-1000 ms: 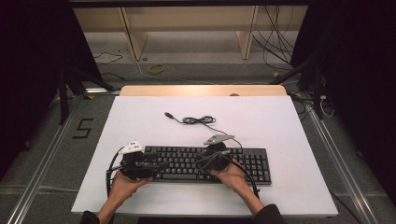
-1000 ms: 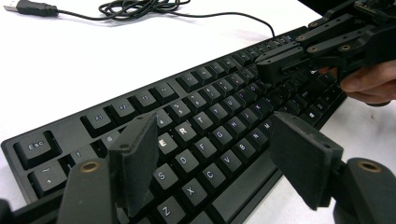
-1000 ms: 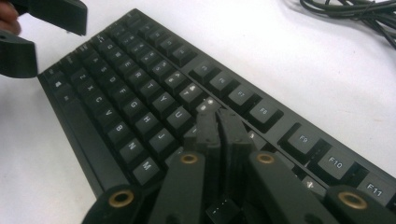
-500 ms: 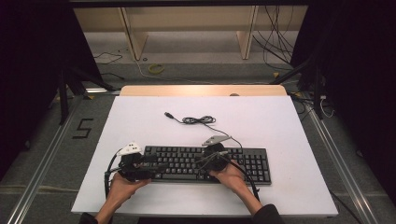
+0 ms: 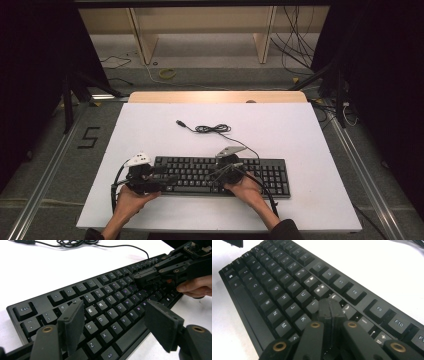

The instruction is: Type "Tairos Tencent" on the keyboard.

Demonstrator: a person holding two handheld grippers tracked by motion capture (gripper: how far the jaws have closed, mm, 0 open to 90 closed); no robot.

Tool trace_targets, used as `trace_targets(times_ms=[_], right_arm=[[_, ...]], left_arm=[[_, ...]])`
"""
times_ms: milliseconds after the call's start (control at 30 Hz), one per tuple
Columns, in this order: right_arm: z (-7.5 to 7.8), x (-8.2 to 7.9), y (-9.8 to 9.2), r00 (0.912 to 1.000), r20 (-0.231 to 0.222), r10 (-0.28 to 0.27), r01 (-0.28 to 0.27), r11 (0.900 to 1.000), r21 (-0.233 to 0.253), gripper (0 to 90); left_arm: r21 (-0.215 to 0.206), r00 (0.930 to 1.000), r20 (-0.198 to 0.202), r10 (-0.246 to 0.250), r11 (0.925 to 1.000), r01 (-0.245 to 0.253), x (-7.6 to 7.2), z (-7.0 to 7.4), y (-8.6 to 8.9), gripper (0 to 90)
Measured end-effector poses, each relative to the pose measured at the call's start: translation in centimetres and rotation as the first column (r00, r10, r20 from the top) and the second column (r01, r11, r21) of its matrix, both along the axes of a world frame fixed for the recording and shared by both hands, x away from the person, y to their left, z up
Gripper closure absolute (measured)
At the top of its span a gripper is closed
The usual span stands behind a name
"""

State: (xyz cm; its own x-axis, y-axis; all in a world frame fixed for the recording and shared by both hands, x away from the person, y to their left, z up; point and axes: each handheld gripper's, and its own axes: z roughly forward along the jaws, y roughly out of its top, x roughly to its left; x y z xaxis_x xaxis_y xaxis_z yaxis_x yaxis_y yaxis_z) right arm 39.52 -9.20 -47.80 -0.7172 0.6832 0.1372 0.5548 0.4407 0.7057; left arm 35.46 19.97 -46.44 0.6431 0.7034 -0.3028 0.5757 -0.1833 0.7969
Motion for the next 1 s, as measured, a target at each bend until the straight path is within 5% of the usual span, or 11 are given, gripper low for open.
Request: trace_targets(times_ms=[200, 600, 1000], right_arm=[[0.2, 0.0, -0.1, 0.9999, -0.005, -0.011, 0.011, 1.0, 0.007, 90.0], [1.9, -0.4, -0.9, 0.9998, 0.019, -0.004, 0.002, 0.993, 0.115, 62.5], [3.3, -0.8, -0.6, 0.9988, 0.049, 0.006, -0.013, 0.99, 0.141, 38.7]], left_arm=[[0.003, 1.0, 0.005, 0.006, 1.0, -0.006, 0.1, 0.0, 0.2, 32.6], [0.022, 0.9995, -0.006, 0.031, 0.9993, -0.031, 0.4, -0.3, 0.4, 41.9], [0.086, 0.9989, -0.037, 0.028, 0.996, -0.025, 1.0, -0.9, 0.0, 58.5]])
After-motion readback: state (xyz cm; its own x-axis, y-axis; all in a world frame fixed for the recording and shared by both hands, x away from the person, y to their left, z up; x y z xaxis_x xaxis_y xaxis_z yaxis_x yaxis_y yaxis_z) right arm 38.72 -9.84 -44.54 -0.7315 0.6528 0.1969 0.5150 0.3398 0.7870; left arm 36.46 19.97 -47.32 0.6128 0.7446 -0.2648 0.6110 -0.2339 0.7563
